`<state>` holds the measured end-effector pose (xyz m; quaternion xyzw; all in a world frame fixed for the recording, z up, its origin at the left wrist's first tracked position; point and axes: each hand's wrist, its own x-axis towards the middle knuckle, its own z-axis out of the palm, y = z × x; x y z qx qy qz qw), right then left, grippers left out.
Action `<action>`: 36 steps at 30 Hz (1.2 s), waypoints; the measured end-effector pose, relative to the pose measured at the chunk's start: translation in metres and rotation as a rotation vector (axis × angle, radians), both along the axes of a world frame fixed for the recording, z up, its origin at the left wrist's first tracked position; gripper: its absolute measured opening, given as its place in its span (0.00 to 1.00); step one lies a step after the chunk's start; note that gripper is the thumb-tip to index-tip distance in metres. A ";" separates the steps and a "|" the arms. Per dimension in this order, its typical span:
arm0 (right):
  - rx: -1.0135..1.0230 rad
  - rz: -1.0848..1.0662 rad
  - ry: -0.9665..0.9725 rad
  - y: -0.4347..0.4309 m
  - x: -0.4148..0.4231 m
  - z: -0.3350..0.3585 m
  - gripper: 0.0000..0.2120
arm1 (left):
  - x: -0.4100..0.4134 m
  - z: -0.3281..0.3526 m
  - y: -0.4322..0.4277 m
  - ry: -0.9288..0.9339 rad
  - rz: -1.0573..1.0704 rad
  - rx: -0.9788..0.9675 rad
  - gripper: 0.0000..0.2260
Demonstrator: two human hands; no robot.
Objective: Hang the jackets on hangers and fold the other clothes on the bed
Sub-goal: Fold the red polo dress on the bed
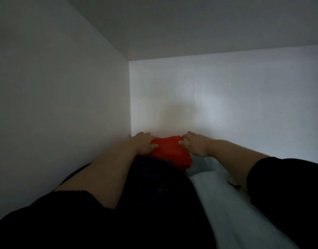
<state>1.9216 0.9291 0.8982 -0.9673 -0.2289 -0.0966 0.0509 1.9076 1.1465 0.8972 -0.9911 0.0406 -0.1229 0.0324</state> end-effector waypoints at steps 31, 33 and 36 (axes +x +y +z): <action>-0.458 -1.207 -0.665 -0.405 -0.762 -0.047 0.25 | -0.556 -0.040 -0.512 -0.562 -1.376 -0.245 0.29; -0.505 -1.291 -0.649 -0.416 -0.843 -0.063 0.24 | -0.623 -0.060 -0.546 -0.586 -1.476 -0.241 0.30; -0.532 -1.437 -0.617 -0.424 -0.961 -0.086 0.24 | -0.728 -0.086 -0.587 -0.592 -1.654 -0.251 0.30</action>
